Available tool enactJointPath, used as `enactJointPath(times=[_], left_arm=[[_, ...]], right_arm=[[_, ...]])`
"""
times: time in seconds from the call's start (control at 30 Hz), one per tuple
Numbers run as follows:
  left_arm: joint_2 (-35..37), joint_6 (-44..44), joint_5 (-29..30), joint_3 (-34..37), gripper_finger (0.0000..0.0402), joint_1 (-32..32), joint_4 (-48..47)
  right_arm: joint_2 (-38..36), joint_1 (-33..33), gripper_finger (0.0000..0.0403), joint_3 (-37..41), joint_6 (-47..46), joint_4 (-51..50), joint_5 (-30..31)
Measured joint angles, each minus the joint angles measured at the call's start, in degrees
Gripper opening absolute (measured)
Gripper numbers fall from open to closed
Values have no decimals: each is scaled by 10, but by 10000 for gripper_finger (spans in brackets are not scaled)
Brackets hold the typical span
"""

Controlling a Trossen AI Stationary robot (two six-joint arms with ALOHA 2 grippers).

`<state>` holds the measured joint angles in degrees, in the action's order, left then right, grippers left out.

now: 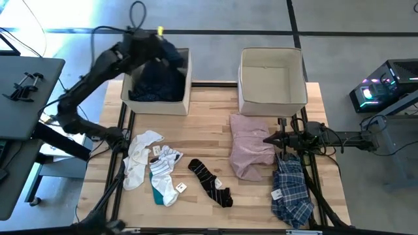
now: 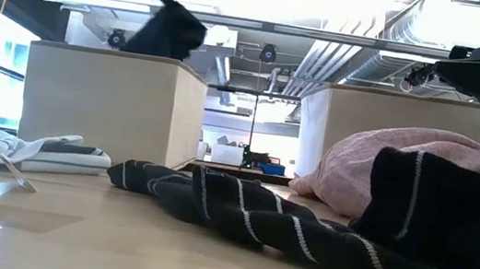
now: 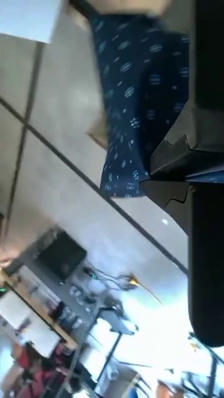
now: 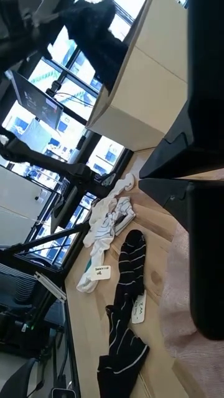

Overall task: Sort clothes
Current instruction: Put the dark blue polo shirt into the left laundry organizer

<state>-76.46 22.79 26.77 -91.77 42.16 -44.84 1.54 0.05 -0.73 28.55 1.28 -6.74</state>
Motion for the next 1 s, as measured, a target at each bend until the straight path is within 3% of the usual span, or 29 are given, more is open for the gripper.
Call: enactJointPath(times=[0.1, 0.27, 0.37, 0.67, 0.8, 1.0], left_arm=[[21, -19, -21, 0, 0, 24, -75], [21, -79, -147, 70, 0, 82, -116], [15, -110, -185, 156, 0, 90, -76], [-26, -201, -199, 394, 0, 84, 96], [-54, -232, -222, 440, 0, 85, 174], [-99, -254, -224, 444, 0, 87, 227]], right_arm=[[0, 0, 0, 0, 0, 0, 0], [0, 0, 0, 0, 0, 0, 0], [0, 0, 0, 0, 0, 0, 0], [0, 0, 0, 0, 0, 0, -3], [0, 0, 0, 0, 0, 0, -3], [0, 0, 0, 0, 0, 0, -2]])
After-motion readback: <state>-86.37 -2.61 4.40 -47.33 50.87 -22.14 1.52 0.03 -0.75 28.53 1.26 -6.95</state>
